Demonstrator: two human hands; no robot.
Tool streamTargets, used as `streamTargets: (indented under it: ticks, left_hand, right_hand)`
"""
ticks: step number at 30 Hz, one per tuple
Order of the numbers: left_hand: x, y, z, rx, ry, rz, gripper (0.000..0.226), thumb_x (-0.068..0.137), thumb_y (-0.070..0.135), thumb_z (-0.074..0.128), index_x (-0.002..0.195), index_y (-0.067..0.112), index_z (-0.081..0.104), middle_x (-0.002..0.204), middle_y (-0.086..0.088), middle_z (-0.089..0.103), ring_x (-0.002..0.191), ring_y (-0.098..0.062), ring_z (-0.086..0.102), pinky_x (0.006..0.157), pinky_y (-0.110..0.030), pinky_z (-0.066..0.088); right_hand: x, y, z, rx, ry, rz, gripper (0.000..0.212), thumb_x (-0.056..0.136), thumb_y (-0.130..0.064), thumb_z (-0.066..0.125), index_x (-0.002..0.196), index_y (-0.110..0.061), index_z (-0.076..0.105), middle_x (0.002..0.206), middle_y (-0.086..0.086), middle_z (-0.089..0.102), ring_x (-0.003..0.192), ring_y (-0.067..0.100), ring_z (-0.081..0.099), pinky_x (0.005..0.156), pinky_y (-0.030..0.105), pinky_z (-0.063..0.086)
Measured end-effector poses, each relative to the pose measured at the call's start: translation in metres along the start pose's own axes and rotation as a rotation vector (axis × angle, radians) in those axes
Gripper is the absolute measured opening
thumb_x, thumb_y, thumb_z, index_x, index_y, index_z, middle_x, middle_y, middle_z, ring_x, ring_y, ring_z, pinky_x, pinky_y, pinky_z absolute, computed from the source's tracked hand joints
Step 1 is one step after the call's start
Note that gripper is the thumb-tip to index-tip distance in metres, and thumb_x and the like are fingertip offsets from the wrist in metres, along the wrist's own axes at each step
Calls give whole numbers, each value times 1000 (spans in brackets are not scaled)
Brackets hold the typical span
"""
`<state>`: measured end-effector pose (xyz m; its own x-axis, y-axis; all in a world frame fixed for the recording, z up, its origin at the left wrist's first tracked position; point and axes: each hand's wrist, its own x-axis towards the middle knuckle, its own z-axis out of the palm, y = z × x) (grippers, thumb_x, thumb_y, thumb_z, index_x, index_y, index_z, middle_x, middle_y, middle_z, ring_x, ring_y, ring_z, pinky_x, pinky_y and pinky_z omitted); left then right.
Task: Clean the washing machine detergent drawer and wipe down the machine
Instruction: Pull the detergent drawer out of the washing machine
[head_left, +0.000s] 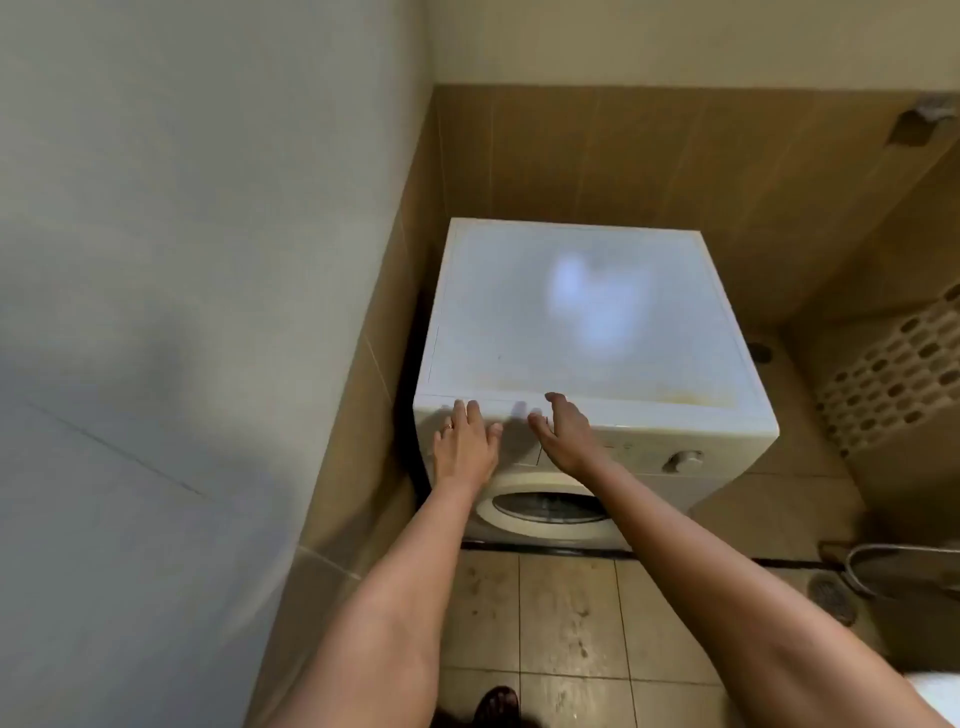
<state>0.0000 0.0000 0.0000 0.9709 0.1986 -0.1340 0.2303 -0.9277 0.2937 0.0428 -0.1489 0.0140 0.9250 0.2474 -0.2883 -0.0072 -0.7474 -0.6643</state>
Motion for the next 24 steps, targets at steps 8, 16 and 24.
streamTargets:
  ticks: [8,16,24]
  left_hand:
    - [14,-11,25,-581,-102,-468,60,99,50,35,138,4,37,136,-19,50,121,-35,51,90,-39,44]
    - [42,-3,51,-1504,-184,-940,93,82,68,56,151,16,23,153,-11,32,135,-31,40,108,-42,40]
    - [64,-9,64,-1818,-121,-1043,85,73,53,77,138,12,40,131,-14,49,123,-27,50,108,-41,42]
  right_hand:
    - [7,2,37,336,-56,258,62,94,-58,41,126,-6,48,110,2,55,103,21,55,86,31,43]
    - [31,12,61,1197,-143,634,92,88,-59,53,151,-4,14,154,26,20,140,37,28,114,42,30]
    - [54,17,77,1598,40,792,90,81,-49,69,141,5,30,137,25,43,129,33,45,110,37,37]
